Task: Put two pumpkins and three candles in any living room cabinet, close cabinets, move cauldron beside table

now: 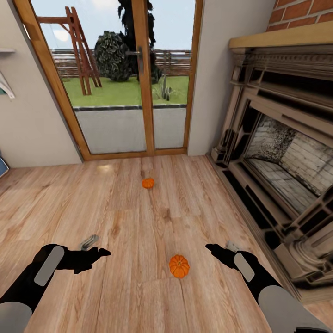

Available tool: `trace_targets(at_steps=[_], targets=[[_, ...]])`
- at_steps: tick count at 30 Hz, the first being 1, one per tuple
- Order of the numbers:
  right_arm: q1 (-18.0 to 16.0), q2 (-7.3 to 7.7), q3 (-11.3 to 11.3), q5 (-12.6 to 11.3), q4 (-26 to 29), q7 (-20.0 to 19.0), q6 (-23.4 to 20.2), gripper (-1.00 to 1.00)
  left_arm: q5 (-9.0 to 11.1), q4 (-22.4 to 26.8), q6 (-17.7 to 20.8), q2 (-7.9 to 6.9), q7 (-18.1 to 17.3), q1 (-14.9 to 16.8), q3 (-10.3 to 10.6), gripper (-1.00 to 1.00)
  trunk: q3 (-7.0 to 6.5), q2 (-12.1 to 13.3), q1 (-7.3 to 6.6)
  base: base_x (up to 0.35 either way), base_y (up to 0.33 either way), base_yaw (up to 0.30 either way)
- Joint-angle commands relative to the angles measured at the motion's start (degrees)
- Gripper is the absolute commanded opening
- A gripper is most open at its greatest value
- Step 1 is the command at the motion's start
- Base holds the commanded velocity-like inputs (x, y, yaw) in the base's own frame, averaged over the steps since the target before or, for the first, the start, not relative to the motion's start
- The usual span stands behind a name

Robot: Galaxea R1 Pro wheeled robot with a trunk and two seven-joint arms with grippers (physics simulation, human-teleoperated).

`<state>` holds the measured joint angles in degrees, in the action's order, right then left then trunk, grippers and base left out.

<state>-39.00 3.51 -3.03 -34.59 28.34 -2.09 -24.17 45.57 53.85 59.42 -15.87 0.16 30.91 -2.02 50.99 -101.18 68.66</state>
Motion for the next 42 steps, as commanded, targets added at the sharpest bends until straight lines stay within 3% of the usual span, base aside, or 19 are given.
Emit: trace_targets(at_steps=[1, 11, 29, 42], targets=[[-0.02, -0.02, -0.31, 0.01, 0.05, -0.20, -0.35, 1.00, 0.08, 0.03, 0.26, -0.01, 0.02, 0.03, -0.08, 1.00, 0.23, -0.44, 0.22, 0.000, 0.000, 0.000], [-0.02, 0.04, -0.31, -0.12, 0.04, -0.44, -0.29, 1.00, 0.06, -0.06, 0.26, -0.21, 0.02, 0.03, -0.94, 1.00, 2.02, -4.45, 2.42, 0.000, 0.000, 0.000], [0.07, 0.18, -0.31, -3.72, -0.04, -2.13, -0.23, 1.00, 0.13, -0.06, 0.27, -0.96, 0.02, 0.03, -1.29, 1.00, 5.26, -11.67, 6.37, 0.000, 0.000, 0.000], [0.07, 0.01, -0.31, -3.91, -0.04, -2.13, -0.10, 1.00, 0.07, -0.06, 0.26, -0.92, 0.02, 0.03, -1.28, 1.00, 7.59, -16.88, 9.23, 0.000, 0.000, 0.000]])
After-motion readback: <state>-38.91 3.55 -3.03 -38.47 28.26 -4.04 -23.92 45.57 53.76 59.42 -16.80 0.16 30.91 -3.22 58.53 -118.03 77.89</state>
